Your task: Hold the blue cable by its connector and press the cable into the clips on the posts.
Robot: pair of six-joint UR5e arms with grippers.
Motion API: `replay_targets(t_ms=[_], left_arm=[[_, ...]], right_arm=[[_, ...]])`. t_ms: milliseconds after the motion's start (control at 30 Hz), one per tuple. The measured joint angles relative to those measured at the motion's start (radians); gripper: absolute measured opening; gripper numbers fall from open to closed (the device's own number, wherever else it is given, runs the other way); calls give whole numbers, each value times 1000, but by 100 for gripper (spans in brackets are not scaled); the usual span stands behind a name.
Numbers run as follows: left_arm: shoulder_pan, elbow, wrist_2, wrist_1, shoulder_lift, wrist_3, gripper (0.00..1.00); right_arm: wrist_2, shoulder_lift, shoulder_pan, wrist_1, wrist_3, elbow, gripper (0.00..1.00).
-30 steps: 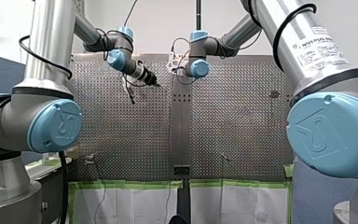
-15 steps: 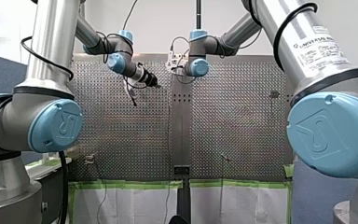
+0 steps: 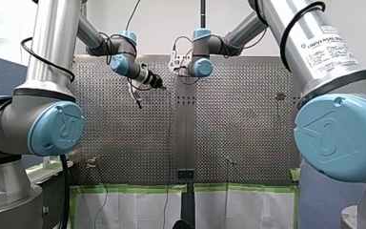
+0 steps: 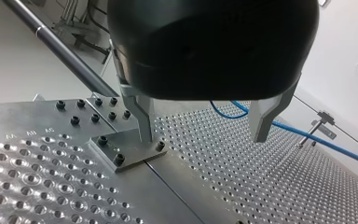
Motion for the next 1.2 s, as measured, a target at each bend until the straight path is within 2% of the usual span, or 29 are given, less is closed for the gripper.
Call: replay_targets(t_ms=[267,667,1200], left_arm=[[-5,-9,-6,-3,0,-22,100],[-23,-18,-94,-6,0,-121,100],[-40,-18,-63,3,1,-206,100]], right_arm=[[0,0,0,-1,-1,0,0],[0,0,1,0,-1,0,0],[0,1,-1,-3,-3,0,0]])
